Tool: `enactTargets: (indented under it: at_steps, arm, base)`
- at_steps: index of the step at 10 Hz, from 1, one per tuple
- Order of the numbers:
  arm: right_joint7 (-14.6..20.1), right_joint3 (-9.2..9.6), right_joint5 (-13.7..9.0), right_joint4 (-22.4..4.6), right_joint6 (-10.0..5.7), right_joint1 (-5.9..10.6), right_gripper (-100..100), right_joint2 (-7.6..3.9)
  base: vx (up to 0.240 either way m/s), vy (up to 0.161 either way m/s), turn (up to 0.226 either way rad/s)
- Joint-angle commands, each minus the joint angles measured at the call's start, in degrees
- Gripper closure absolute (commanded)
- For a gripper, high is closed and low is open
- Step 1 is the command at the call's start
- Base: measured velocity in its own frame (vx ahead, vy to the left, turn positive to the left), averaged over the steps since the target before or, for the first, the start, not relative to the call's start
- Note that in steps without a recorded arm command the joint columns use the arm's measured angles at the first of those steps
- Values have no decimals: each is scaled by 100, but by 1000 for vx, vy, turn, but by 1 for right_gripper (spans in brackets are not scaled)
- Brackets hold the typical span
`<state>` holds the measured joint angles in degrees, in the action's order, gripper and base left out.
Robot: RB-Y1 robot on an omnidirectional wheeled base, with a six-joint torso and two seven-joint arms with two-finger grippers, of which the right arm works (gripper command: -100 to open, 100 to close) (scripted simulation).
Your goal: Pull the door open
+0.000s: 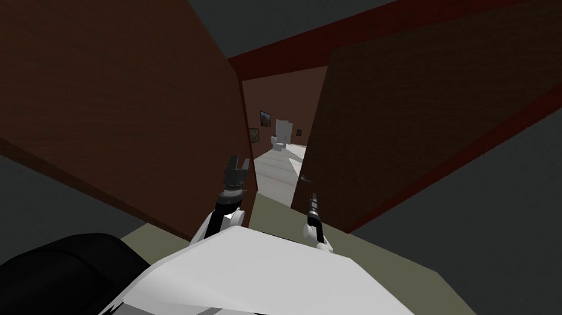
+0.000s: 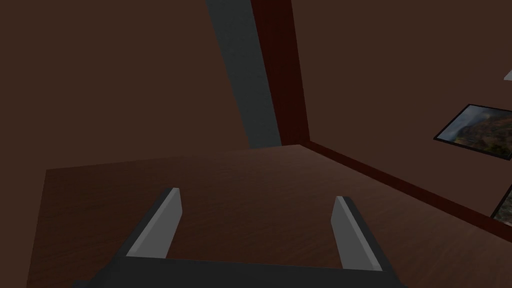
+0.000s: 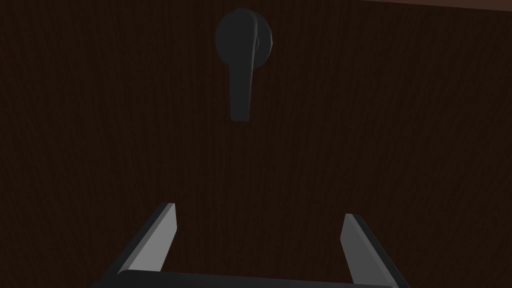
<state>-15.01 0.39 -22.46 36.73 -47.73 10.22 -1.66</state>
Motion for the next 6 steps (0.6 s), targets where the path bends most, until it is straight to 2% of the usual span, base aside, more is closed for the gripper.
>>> enactTargets:
  at_steps: [1, 2, 4, 5, 6]
  arm:
    - [-59, -3, -85, -207, -56, 83, -100, 84]
    - [-77, -5, -122, -328, -93, 135, -100, 120]
    - [-91, -6, -151, -422, -123, 176, -100, 154]
    - [-74, -6, -136, -420, -117, 183, -100, 131]
    - [-15, 5, -189, -477, -73, 184, -100, -28]
  base:
    - [174, -9, 166]
    - [172, -15, 186]
    - [87, -5, 47]
    - [37, 3, 21]
    - [-58, 12, -76]
